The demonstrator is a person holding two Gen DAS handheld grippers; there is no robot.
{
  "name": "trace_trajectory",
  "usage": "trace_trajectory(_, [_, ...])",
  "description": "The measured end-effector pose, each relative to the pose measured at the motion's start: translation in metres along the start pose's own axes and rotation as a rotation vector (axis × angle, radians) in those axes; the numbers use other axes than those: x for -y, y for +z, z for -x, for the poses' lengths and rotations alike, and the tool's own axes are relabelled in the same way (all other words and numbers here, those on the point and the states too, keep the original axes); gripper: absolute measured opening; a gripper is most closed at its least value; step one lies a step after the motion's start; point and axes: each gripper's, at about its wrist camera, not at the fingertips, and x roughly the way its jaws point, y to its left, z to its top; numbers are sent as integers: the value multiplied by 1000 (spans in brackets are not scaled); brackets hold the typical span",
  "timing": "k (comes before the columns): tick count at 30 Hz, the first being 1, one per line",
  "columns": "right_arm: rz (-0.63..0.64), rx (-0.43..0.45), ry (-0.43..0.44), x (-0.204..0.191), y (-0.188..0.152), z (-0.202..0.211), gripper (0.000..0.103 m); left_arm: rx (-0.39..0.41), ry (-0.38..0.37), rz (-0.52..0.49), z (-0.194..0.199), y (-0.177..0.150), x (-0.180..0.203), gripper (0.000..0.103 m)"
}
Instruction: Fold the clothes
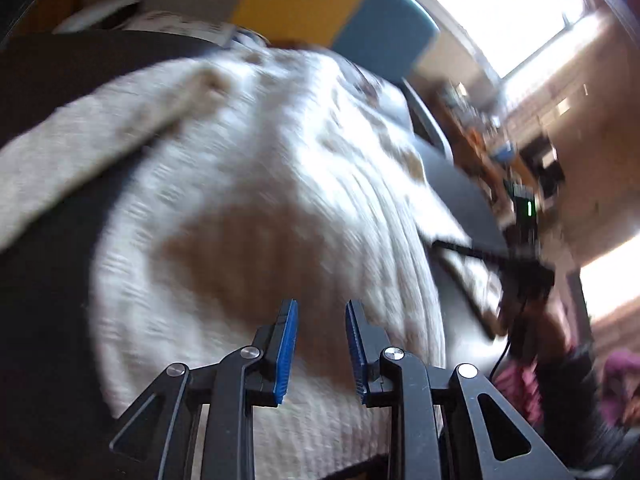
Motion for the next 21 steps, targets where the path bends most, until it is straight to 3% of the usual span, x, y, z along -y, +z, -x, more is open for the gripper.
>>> trace_trajectory(4, [-44,3,-19,22,-9,15,71,-43,-8,-135,-17,-9,33,30])
trace_trajectory(8, [39,51,410,-16,-36,54,71,-71,-21,-156,-16,-15,35,31])
trace_trajectory(10, [110,32,479,-44,-49,56,71,-71,-28,-149,-9,-24,34,35])
trace_trajectory(15, [219,-42,457,-98,-63,27,71,-95,46,-113,-10,-35,25,37])
trace_trajectory(18, [305,-8,356,-119,-57,21,72,-101,52,-80,-9,-39,13,37])
trace_trajectory(21, [482,52,228,-142,-58,14,75,-99,27,-52,-11,-40,7,37])
